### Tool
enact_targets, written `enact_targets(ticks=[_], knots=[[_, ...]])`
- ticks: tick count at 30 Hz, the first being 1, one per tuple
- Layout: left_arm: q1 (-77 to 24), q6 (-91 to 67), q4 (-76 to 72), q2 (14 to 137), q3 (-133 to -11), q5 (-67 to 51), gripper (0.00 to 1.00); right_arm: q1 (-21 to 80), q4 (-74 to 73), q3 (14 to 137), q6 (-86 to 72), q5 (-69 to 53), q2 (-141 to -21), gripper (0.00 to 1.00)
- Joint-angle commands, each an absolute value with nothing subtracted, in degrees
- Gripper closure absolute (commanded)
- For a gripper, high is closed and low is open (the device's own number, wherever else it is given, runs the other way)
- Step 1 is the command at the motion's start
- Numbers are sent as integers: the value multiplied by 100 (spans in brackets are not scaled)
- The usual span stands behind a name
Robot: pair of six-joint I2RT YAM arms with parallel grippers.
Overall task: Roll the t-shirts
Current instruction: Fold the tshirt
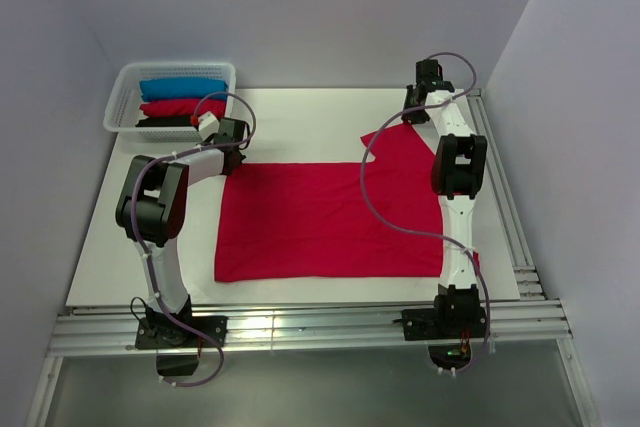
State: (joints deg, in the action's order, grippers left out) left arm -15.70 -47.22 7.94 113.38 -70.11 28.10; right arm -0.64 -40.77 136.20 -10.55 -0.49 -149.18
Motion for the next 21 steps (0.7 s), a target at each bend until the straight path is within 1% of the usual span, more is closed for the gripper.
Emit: enact_targets(ticks=[1, 3, 4, 6, 9, 12, 15, 21], knots=[[-1591, -4693, 1046, 11408, -6970, 2479, 100, -26, -4000, 13475, -975, -176, -14828, 67], [-1591, -4693, 1037, 11408, -6961, 2470, 100, -26, -3920, 13369, -967, -158, -14766, 76], [-1591, -4693, 1046, 11408, -6970, 2478, 100, -26, -3920, 13386, -949, -167, -14766, 87], [-1591, -4685, 1055, 11400, -6979, 2470, 100, -26, -3903, 13473, -905, -97, -14766, 100], [-1591, -4685, 1037, 11382, -6961, 2470, 100, -26, -3396, 13246, -984, -123, -14477, 100], [-1591, -4685, 1055, 11364, -6961, 2522, 100, -26, -2859, 12519, -1063, -115, -13898, 100], [-1600, -4676, 1046, 11347, -6961, 2549, 100, -26, -2393, 12069, -1081, -158, -13624, 100], [-1600, -4676, 1116, 11285, -6961, 2654, 100, -26, -1777, 11489, -1222, -641, -13026, 100]])
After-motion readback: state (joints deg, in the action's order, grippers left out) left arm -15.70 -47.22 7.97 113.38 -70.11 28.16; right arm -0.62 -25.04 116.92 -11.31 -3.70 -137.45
